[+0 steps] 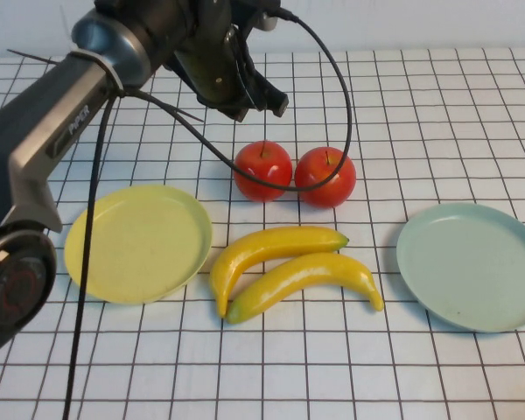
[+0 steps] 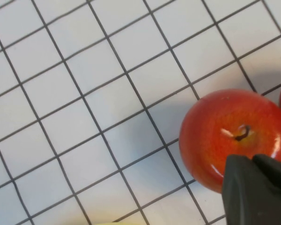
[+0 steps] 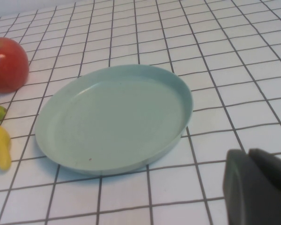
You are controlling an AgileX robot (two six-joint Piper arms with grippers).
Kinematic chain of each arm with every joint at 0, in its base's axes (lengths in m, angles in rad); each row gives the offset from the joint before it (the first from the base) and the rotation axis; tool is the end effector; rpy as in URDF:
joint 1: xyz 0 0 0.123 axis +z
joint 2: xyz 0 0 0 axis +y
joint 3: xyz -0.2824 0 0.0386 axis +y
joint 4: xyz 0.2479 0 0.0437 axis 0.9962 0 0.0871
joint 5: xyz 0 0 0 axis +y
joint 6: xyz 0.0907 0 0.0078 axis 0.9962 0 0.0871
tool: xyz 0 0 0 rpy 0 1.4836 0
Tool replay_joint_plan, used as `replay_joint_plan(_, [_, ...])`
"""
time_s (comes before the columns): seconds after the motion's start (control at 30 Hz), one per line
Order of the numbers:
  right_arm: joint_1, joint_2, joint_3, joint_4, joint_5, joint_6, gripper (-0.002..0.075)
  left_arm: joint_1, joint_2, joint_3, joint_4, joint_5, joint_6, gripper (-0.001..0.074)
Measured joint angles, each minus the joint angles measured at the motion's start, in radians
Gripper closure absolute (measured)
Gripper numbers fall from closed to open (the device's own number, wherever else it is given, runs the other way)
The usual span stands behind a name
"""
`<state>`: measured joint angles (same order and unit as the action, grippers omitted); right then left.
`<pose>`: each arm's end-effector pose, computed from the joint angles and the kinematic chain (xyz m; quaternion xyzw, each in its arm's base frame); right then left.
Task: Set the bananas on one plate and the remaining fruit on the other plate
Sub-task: Put one type of fruit in the left plate
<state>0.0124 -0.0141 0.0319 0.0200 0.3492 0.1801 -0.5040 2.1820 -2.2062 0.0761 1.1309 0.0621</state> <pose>0.0532 0.0013 0.1716 0.0723 0.7955 0.0662 0.5980 0.4303 -0.2302 0.3044 0.2745 0.9216 -0.0230 0.2736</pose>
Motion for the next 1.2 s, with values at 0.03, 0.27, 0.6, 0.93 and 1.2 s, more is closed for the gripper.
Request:
replay_joint_plan(0.03, [0.0, 0.0, 0.0, 0.0, 0.0, 0.0, 0.0743, -0.001, -0.005, -0.002, 0.0, 0.006, 0.0, 0.0737])
replay_joint_plan(0.27, [0.0, 0.0, 0.0, 0.0, 0.0, 0.0, 0.0742, -0.006, 0.001, -0.002, -0.03, 0.006, 0.027, 0.0633])
replay_joint_plan(0.6, [0.0, 0.0, 0.0, 0.0, 0.0, 0.0, 0.0742, -0.017, 0.057, 0.036, -0.138, -0.008, 0.131, 0.0069])
replay_joint_plan(0.93, [0.0, 0.0, 0.0, 0.0, 0.0, 0.0, 0.0742, -0.027, 0.096, 0.04, -0.109, -0.071, 0.142, 0.0066])
replay_joint_plan(1.2, [0.0, 0.0, 0.0, 0.0, 0.0, 0.0, 0.0742, -0.021, 0.096, 0.04, -0.04, -0.077, 0.142, 0.0066])
